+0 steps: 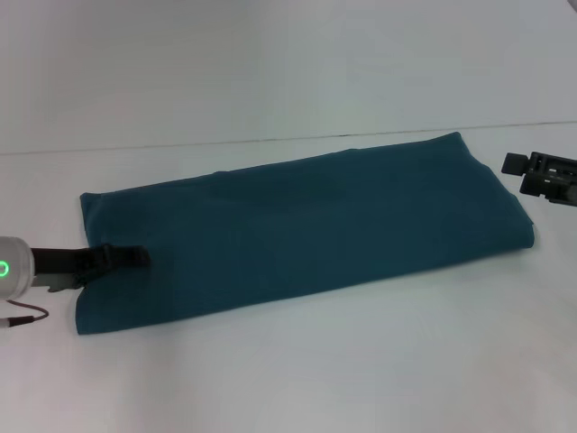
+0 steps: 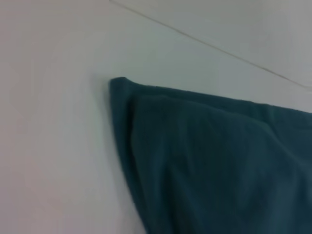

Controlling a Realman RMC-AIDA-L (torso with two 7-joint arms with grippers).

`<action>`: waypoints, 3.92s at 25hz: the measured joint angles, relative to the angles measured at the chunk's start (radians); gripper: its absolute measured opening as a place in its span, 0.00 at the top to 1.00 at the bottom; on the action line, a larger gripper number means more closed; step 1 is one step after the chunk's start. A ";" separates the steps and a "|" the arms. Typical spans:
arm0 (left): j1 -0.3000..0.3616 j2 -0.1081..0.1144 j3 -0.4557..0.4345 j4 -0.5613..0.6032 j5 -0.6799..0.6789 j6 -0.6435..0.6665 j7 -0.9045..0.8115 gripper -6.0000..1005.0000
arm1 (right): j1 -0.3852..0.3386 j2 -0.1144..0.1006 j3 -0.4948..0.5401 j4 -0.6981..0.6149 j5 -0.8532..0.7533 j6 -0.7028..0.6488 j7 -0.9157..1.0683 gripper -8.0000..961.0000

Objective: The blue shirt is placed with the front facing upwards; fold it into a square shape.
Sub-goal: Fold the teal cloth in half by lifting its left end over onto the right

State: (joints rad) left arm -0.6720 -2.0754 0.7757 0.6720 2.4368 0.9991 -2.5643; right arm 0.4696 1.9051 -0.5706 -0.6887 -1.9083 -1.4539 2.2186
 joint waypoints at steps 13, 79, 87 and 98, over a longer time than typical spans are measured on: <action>-0.051 0.008 -0.004 0.027 -0.017 0.066 -0.027 0.29 | -0.016 -0.001 0.000 0.000 0.001 0.007 0.000 0.10; 0.011 0.102 -0.163 0.258 -0.132 0.384 -0.113 0.88 | -0.019 0.010 0.018 0.003 0.000 0.007 -0.026 0.10; 0.031 0.111 -0.171 0.264 -0.149 0.384 -0.094 0.88 | -0.021 0.011 0.017 0.003 0.000 0.007 -0.026 0.10; 0.080 0.131 -0.231 0.321 -0.041 0.322 -0.138 0.88 | -0.024 0.011 0.018 0.003 0.000 -0.001 -0.019 0.10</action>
State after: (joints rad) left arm -0.5918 -1.9443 0.5443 0.9926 2.3960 1.3208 -2.7023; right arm 0.4459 1.9159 -0.5523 -0.6857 -1.9083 -1.4549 2.1992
